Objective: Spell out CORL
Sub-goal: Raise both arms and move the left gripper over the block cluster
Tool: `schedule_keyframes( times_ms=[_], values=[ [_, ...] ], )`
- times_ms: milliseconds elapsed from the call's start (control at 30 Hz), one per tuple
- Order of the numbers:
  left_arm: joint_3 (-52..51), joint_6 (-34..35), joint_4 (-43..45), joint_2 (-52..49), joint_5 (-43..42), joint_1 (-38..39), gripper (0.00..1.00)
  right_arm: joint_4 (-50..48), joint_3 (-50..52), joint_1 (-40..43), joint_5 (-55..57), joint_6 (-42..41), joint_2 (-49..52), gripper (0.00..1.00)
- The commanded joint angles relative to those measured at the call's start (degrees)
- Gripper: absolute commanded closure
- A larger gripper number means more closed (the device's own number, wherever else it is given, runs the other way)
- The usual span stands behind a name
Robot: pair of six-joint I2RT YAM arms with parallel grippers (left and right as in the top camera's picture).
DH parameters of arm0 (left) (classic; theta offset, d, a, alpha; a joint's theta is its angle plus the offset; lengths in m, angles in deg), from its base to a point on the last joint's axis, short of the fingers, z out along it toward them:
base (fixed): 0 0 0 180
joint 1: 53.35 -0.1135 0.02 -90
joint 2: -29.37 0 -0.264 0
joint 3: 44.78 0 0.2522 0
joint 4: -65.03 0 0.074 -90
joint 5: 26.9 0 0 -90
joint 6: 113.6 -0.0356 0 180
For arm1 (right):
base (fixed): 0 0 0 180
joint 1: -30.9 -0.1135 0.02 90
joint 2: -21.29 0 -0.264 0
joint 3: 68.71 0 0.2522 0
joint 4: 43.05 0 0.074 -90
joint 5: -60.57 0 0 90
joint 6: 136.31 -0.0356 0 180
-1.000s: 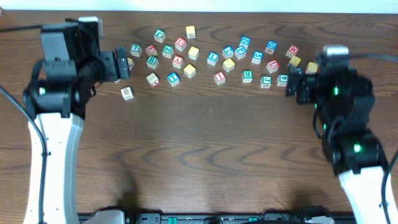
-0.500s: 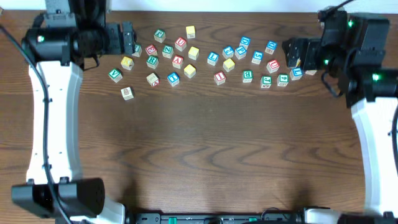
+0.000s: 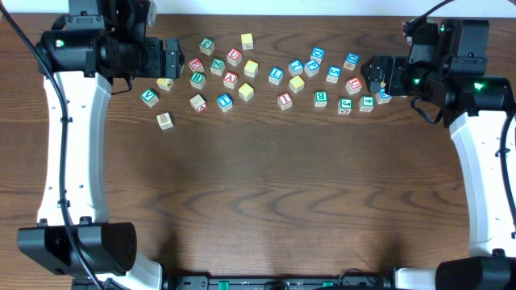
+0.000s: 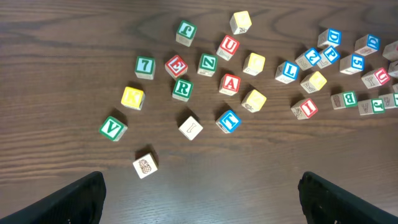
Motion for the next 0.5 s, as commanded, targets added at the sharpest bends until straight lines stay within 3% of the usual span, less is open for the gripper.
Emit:
schedule_keyframes(
  times_ms=[0, 167, 333, 467],
  values=[
    [0.92, 0.11, 0.66, -1.22, -0.85, 0.85, 0.02, 0.33, -1.09, 0.24, -0.31, -0.55, -0.11, 0.01],
    [3.76, 1.03, 2.43, -6.29, 2.93, 4.9, 0.02, 0.61, -1.09, 0.24, -0.28, -0.52, -0.11, 0.01],
    [15.54, 1.18, 1.97, -16.7, 10.45, 10.47, 0.02, 2.1, -1.09, 0.24, -0.31, -0.55, -0.11, 0.01],
    [22.84, 1.2, 2.12, -24.65, 11.63, 13.22, 0.01, 3.91, -1.09, 0.24, -0.26, -0.55, -0.11, 0.01]
  ],
)
